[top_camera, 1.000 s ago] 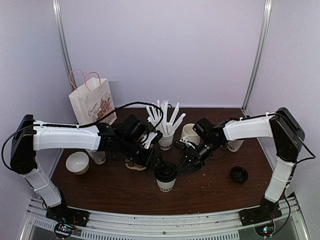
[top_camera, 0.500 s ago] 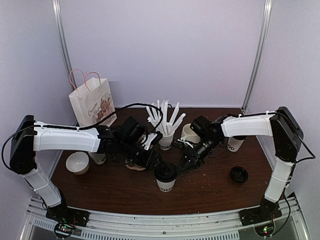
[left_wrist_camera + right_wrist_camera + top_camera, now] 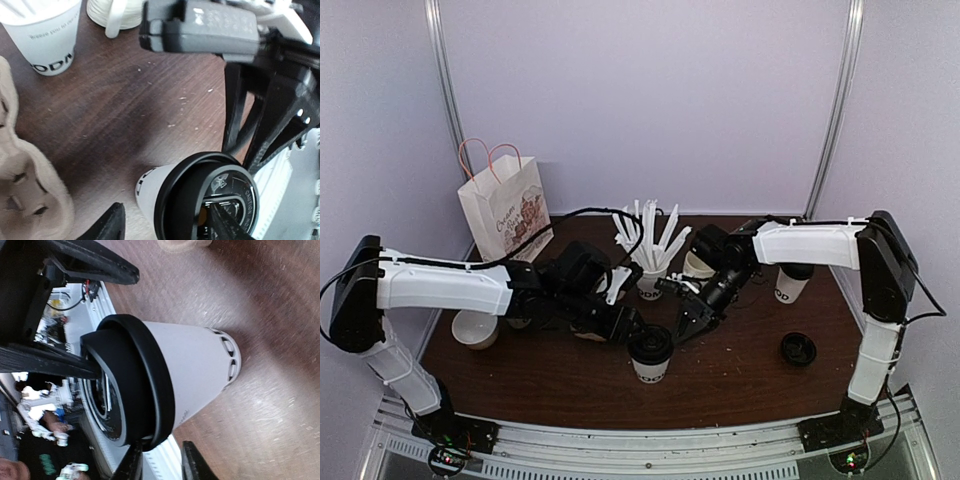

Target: Pack the takeout coffee

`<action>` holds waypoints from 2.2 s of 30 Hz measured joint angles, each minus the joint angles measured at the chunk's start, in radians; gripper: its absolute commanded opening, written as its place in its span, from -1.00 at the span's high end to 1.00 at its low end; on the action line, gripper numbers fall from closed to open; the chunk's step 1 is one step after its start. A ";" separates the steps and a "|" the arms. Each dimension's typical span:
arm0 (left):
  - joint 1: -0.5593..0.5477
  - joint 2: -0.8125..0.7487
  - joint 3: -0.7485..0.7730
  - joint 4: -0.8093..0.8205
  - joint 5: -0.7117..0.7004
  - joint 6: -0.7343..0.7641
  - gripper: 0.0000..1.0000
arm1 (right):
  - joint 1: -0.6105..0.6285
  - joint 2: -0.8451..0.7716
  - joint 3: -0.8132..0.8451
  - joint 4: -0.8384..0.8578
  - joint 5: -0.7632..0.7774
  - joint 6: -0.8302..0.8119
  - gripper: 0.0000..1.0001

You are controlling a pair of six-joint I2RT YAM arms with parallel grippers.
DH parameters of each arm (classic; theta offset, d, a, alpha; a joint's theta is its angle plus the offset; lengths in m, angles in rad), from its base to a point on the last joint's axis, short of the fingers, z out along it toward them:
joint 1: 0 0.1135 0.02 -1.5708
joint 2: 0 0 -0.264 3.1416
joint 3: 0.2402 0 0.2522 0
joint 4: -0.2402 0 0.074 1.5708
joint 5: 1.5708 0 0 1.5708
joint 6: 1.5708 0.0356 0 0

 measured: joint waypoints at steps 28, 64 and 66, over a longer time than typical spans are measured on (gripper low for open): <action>0.041 -0.068 0.025 -0.052 -0.006 -0.033 -0.39 | 0.004 -0.043 -0.138 0.145 -0.159 0.076 -0.33; 0.041 -0.002 0.006 -0.030 0.058 -0.067 -0.14 | 0.053 0.023 -0.063 0.128 -0.070 0.051 -0.30; 0.041 -0.005 0.002 -0.027 0.058 -0.068 -0.14 | 0.054 0.026 -0.056 0.120 -0.066 0.051 -0.29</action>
